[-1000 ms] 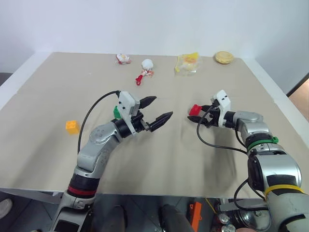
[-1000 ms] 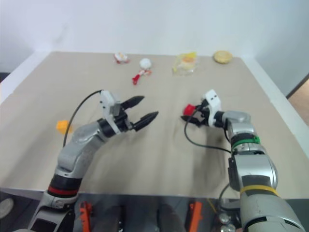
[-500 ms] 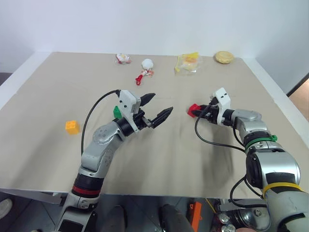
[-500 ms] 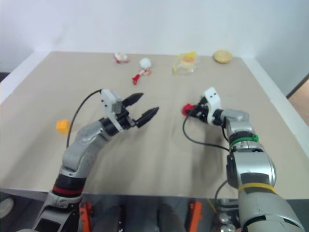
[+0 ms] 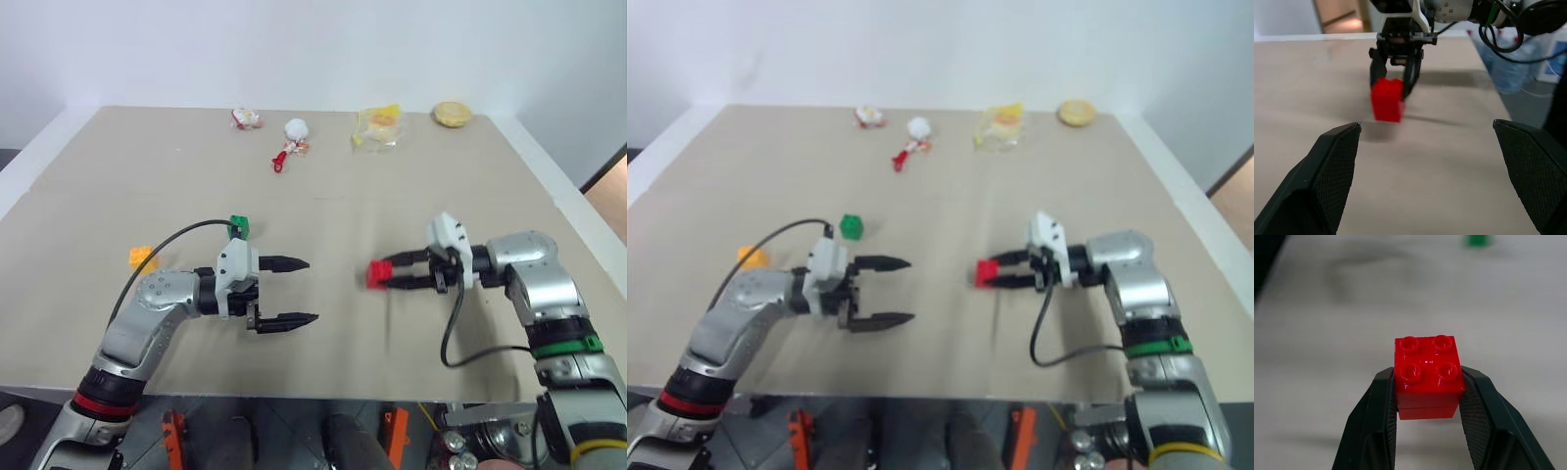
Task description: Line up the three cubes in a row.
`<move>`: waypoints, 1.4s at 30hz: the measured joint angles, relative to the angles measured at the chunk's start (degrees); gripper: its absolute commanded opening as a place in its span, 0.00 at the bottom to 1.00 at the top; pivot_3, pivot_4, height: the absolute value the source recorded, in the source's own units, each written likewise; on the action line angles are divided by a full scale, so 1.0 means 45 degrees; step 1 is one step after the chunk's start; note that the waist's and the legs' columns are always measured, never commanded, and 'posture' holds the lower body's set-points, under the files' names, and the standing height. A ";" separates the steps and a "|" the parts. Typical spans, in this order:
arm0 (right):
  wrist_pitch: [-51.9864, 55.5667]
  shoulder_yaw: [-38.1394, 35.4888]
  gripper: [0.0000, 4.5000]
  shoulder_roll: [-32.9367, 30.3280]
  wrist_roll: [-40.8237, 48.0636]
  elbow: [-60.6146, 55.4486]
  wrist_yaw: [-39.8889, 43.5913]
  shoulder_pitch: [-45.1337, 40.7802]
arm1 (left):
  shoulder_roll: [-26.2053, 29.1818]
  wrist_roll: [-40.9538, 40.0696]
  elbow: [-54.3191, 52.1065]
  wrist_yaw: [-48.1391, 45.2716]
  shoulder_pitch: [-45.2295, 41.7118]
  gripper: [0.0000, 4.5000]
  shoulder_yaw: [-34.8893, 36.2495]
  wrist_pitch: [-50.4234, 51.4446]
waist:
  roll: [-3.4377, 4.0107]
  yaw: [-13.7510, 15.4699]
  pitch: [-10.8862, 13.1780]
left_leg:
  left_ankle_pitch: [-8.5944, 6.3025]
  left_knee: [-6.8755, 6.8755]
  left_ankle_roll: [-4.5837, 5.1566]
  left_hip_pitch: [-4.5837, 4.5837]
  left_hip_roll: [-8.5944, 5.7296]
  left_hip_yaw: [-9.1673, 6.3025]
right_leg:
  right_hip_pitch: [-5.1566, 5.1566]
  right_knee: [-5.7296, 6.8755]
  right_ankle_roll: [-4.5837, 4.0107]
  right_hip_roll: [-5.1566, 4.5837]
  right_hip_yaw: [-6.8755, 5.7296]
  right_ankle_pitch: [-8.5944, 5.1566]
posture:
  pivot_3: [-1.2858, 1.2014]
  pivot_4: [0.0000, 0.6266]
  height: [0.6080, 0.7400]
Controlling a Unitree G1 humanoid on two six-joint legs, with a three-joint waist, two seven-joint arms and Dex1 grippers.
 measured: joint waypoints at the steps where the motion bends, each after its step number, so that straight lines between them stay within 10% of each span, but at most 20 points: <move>1: 0.0128 0.0166 0.27 -0.0250 -0.0009 -0.0568 -0.0028 0.0284 | 0.0014 0.0011 0.0175 -0.0222 -0.0080 1.00 -0.0009 -0.0096 | 0.0000 -0.0013 0.0000 | 0.0000 0.0004 0.0000 0.0002 0.0001 0.0006 | 0.0000 0.0000 0.0000 -0.0001 0.0003 0.0007 | 0.52 0.24 1.00; 15: 0.0068 0.0547 0.27 -0.0416 -0.0183 -0.0841 -0.0756 0.0726 | -0.0527 0.0247 0.0909 -0.0122 -0.0593 1.00 -0.0009 -0.0527 | -0.0003 -0.0039 0.0000 | 0.0002 0.0005 0.0004 0.0000 0.0002 0.0013 | -0.0001 0.0000 0.0004 0.0002 0.0014 0.0005 | 0.52 0.24 1.00; 16: 0.0082 0.0556 0.50 -0.0421 -0.0148 -0.0833 -0.0758 0.0723 | -0.0550 0.0247 0.0907 -0.0087 -0.0593 1.00 -0.0009 -0.0522 | -0.0003 -0.0041 0.0000 | 0.0002 0.0003 0.0004 0.0002 0.0002 0.0014 | -0.0001 0.0000 0.0004 0.0003 0.0016 0.0005 | 0.52 0.24 1.00; 23: 0.0432 0.0661 1.00 -0.0528 0.0033 -0.0838 -0.0535 0.0723 | -0.0554 0.0244 0.0857 0.0293 -0.0587 1.00 -0.0002 -0.0423 | -0.0003 -0.0041 0.0000 | 0.0002 0.0011 0.0004 0.0003 0.0002 0.0011 | 0.0002 0.0000 0.0007 0.0003 0.0015 0.0009 | 0.52 0.24 1.00; 33: 0.4616 -0.1411 1.00 -0.0051 0.4209 -0.3780 -0.1935 -0.0691 | -0.2852 0.1301 -0.0339 0.6678 0.0381 1.00 0.1571 0.0788 | -0.0033 -0.0029 -0.0016 | 0.0002 0.0014 0.0004 0.0007 0.0005 -0.0025 | 0.0024 0.0001 0.0068 0.0012 -0.0003 0.0044 | 0.52 0.24 1.00; 42: 0.4120 -0.0658 1.00 0.1776 0.2800 -0.2458 -0.4936 -0.2363 | -0.5466 0.4291 0.0756 1.3040 0.0162 1.00 0.2298 0.0255 | -0.0037 -0.0022 -0.0016 | 0.0005 0.0043 0.0007 -0.0001 -0.0008 0.0006 | 0.0012 0.0000 0.0042 0.0008 0.0030 0.0052 | 0.52 0.24 1.00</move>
